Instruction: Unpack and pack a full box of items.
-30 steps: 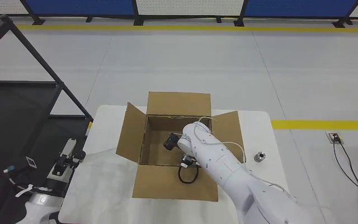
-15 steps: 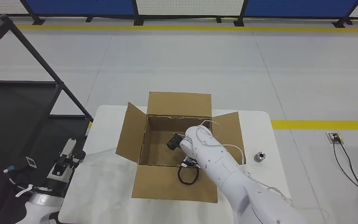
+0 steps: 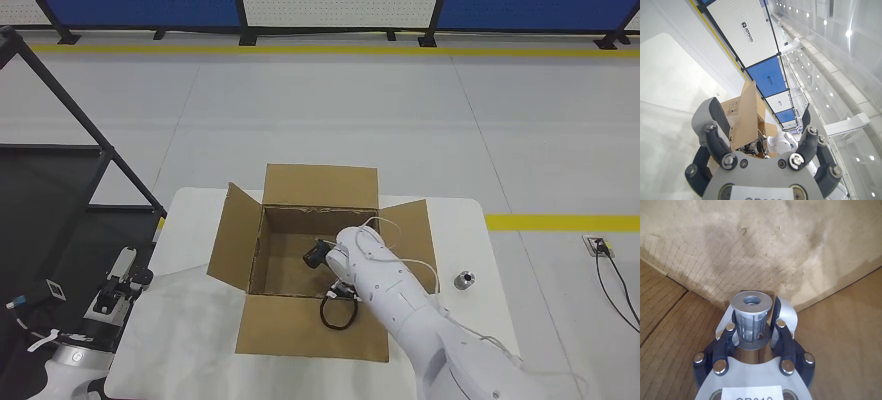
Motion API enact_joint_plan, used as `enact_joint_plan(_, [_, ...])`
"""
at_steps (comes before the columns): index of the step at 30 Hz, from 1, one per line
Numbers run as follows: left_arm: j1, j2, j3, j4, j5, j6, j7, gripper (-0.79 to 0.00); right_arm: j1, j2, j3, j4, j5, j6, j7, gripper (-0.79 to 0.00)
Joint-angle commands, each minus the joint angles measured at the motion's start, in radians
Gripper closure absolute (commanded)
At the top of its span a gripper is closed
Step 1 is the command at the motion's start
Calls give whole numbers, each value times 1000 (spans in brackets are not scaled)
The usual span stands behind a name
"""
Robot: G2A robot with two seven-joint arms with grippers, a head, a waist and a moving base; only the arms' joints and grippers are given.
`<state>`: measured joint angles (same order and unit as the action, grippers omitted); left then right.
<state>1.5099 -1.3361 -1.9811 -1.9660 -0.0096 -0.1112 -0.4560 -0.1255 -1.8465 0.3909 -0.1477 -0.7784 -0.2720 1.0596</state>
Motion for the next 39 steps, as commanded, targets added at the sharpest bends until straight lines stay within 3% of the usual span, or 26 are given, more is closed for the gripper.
enact_joint_plan(1, [0,0,0,0,0,0,0,-785,2,1,3,-1,-1,-9,-10,0])
enact_joint_plan(15, [0,0,0,0,0,0,0,-785,56,34,30,-34,-14,-165,-209,0])
enact_joint_plan(18, [0,0,0,0,0,0,0,-785,59,43,33,-55,-26,-169,-250,0])
enact_joint_plan(26, [0,0,0,0,0,0,0,-785,64,85,53,-128,-66,-56,-313,0])
enact_joint_plan(33, [0,0,0,0,0,0,0,-785,25,180,100,-323,-138,-12,-379,0])
enact_joint_plan(36, [0,0,0,0,0,0,0,-785,-31,247,143,-520,-205,37,-348,0])
enact_joint_plan(39, [0,0,0,0,0,0,0,-785,-140,340,231,-823,-311,78,-261,0])
